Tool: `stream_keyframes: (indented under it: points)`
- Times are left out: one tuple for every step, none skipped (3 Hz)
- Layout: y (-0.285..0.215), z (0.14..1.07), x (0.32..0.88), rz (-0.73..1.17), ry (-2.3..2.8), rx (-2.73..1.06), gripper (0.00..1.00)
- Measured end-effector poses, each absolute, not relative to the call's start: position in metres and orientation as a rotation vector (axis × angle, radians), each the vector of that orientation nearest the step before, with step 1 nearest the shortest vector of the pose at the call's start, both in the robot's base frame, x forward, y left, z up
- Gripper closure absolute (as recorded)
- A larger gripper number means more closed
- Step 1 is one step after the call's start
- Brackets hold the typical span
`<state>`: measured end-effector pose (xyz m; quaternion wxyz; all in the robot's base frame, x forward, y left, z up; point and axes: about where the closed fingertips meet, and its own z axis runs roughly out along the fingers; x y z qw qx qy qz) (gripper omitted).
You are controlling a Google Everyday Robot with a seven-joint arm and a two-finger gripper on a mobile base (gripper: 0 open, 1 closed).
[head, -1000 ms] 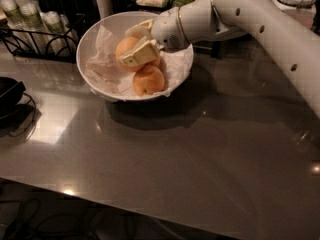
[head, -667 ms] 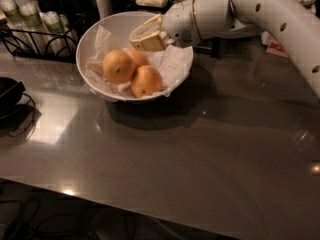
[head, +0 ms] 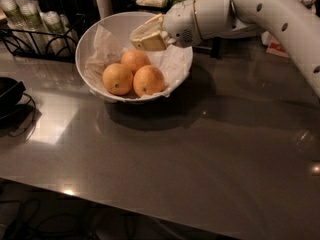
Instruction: Pick orange from white bowl
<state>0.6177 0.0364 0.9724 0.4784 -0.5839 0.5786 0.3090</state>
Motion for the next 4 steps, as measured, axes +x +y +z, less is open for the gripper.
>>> stream_keyframes:
  points:
    - [0.036,0.972,0.618,0.754,1.413,-1.426,0.57]
    - [0.041,0.968,0.614,0.755,1.427,-1.435,0.34]
    - [0.041,0.968,0.614,0.755,1.428,-1.435,0.11]
    - [0.03,0.962,0.61,0.739,1.499,-1.413,0.0]
